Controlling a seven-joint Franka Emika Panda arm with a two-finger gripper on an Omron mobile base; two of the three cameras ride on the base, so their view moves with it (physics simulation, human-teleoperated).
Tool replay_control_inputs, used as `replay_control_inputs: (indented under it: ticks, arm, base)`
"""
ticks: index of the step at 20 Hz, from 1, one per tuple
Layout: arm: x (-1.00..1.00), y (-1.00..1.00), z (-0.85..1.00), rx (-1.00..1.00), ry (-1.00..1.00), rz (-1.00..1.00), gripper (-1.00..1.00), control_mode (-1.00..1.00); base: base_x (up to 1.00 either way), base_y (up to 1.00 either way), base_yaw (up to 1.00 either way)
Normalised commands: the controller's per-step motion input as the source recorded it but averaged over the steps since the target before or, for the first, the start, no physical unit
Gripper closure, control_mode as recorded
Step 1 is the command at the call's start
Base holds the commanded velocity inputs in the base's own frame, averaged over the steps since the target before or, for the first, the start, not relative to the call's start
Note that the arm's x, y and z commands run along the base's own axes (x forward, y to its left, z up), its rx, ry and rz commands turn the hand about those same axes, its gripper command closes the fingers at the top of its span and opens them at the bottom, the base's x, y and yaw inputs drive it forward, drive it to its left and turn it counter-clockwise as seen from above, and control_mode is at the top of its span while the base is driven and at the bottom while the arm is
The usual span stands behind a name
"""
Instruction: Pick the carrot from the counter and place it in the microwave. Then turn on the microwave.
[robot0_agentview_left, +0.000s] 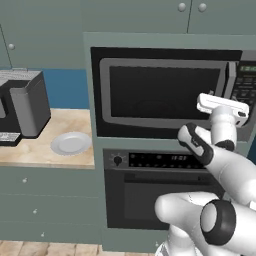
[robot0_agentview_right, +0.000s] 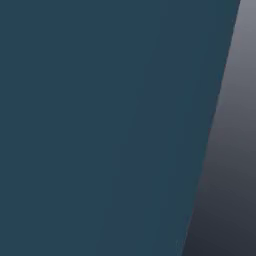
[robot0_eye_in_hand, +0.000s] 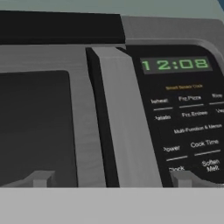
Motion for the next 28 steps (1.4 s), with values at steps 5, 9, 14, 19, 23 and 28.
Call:
replay_control_inputs:
  ticks: [5,9,14,19,23,28]
  arm:
    - [0.18,0.00,0.00,0.00,0.00,0.03,-1.00,-1.00]
    - [0.19,0.00,0.00,0.00,0.00,0.02,-1.00,-1.00]
    - [0.16,0.00,0.00,0.00,0.00,0.02,-1.00,-1.00]
    - [0.00,0.00,0.00,0.00,0.00,0.02,-1.00,-1.00]
    - [-0.14,0.00,0.00,0.00,0.00,0.03,-1.00,-1.00]
    - [-0.21,0.00,0.00,0.00,0.00,0.04,-1.00,-1.00]
  base:
    - [0.00,0.00,0.00]
    - [0.00,0.00,0.00]
    - [0.00,0.00,0.00]
    - [0.00,0.00,0.00]
    - [0.00,0.00,0.00]
    - [0.00,0.00,0.00]
